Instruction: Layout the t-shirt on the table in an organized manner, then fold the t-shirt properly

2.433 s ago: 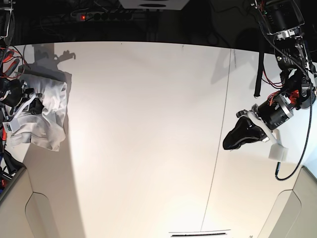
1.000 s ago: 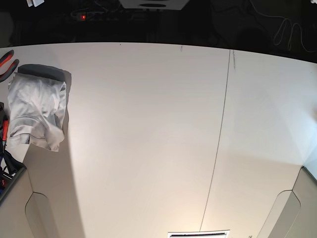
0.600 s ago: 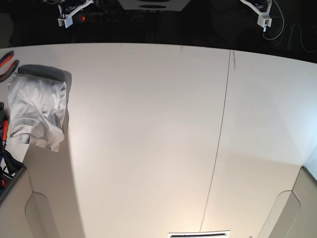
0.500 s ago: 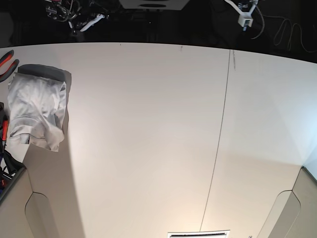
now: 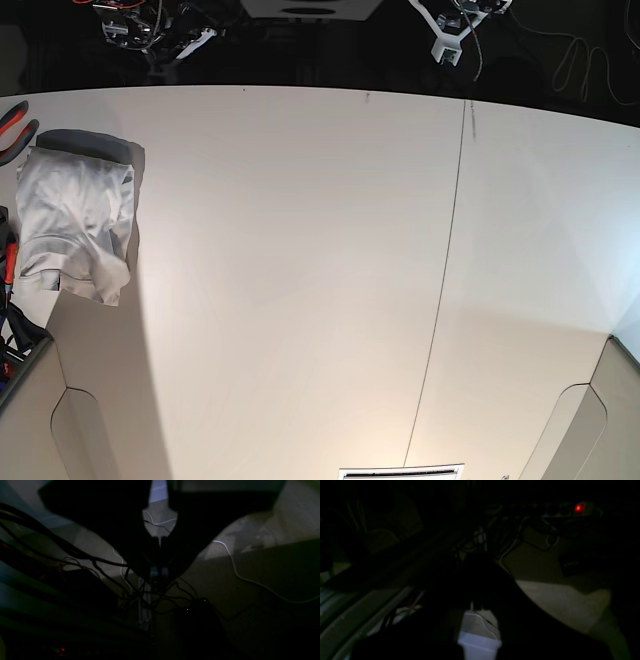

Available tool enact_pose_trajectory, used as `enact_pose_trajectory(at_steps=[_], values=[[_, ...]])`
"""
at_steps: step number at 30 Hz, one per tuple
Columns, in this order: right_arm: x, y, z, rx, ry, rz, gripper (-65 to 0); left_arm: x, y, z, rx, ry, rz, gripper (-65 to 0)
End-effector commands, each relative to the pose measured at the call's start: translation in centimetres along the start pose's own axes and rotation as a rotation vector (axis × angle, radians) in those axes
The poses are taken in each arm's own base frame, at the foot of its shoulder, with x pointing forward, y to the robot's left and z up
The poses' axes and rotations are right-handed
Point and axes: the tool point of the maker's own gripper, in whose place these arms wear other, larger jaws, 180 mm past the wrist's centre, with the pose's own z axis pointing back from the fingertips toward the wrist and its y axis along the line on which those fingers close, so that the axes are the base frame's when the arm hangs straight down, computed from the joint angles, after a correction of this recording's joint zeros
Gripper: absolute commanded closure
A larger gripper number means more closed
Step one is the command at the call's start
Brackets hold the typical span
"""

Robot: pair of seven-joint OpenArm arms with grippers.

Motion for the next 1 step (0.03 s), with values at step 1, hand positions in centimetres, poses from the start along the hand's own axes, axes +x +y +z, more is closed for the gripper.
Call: enact_pose_trajectory(at_steps=[1], values=[[0.40,-0.24,0.17,0.002,-0.012,0.002,0.0,0.14,0.23,0.11,0.001,-0.008,-0.002,0.0]])
